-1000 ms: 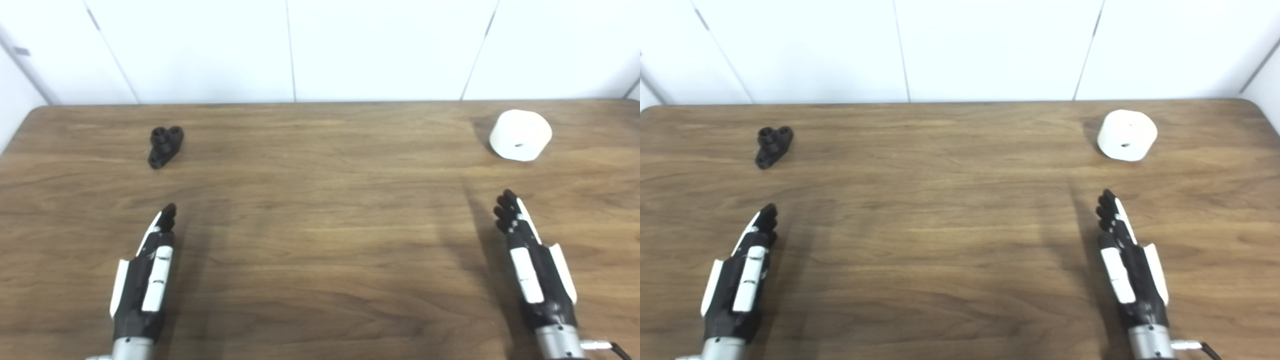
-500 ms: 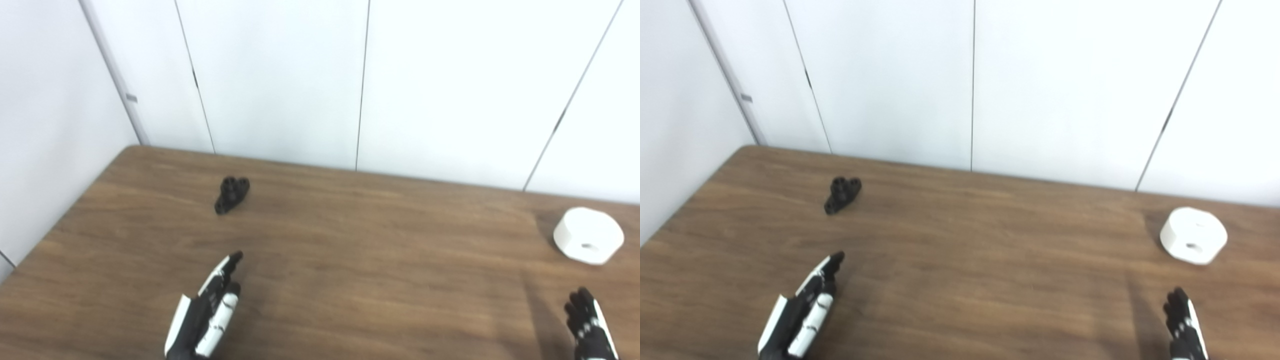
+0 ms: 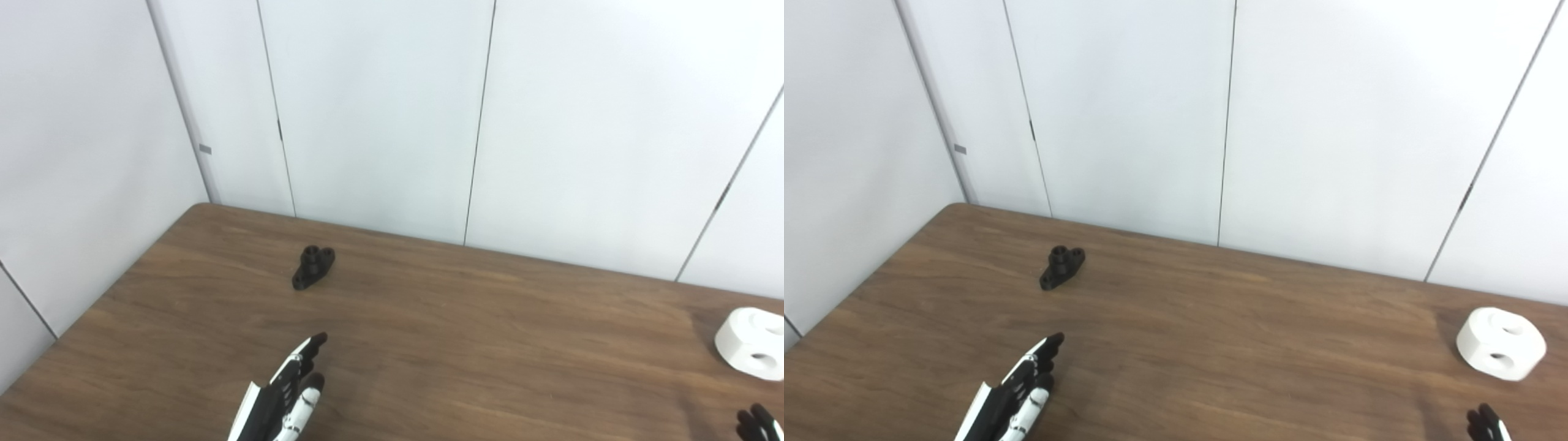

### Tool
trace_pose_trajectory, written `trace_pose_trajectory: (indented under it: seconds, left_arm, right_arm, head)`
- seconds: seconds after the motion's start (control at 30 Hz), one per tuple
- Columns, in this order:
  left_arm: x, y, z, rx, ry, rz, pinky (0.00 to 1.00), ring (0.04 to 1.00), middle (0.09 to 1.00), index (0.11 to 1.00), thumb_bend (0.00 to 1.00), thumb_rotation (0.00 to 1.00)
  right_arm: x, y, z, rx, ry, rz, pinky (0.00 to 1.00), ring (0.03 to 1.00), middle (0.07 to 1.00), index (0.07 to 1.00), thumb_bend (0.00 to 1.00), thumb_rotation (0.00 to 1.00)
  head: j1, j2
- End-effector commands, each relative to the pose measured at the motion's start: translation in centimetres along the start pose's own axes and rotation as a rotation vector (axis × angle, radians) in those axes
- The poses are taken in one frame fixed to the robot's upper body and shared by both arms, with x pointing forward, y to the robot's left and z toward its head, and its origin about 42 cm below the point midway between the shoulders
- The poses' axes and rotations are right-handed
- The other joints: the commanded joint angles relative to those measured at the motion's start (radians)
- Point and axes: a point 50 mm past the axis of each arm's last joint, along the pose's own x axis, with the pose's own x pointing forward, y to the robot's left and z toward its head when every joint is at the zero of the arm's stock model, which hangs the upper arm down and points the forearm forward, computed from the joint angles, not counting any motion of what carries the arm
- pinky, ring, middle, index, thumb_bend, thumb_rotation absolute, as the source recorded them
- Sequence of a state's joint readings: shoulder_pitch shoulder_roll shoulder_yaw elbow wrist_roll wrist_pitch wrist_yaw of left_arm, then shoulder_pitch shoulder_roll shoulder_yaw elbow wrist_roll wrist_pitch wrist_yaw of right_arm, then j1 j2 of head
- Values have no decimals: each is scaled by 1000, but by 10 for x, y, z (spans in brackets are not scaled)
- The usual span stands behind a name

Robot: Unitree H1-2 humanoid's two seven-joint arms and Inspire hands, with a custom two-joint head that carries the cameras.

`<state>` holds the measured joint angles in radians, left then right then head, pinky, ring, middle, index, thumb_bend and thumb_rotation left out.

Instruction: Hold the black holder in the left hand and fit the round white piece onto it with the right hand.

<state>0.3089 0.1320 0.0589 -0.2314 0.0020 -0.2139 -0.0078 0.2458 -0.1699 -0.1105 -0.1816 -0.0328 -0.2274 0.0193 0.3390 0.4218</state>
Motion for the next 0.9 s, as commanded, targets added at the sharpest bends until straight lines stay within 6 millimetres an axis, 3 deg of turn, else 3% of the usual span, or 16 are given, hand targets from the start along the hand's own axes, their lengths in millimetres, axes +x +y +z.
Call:
trace_pose_trajectory:
  seconds: [0.0, 0.23, 0.47, 0.6, 0.87]
  left_arm:
    - [-4, -15, -17, -27, 58, -2, 961, 967, 948, 909, 390, 685]
    - [-8, -17, -15, -33, 66, 10, 974, 970, 948, 908, 413, 675]
    - [-12, -16, -4, -28, 55, 66, 1000, 983, 955, 911, 452, 593]
    - [-8, -10, 9, 47, 40, 82, 960, 959, 939, 912, 423, 398]
    - [10, 3, 39, 144, -15, 134, 885, 931, 917, 897, 502, 271]
  right_arm:
    - [-14, -1, -30, -4, 115, -7, 995, 955, 951, 958, 535, 1000]
    - [-17, -4, -29, 1, 119, -8, 988, 958, 950, 959, 551, 1000]
    - [-21, -4, -27, 9, 123, -14, 944, 924, 920, 938, 566, 1000]
    - [-22, -4, -27, 13, 116, -14, 892, 900, 907, 921, 578, 1000]
    - [-24, -8, -25, 28, 128, -14, 862, 887, 894, 906, 633, 1000]
  head:
    - [0, 1]
    - [-5, 6]
    - [-9, 14]
    - [-8, 16]
    - [4, 32]
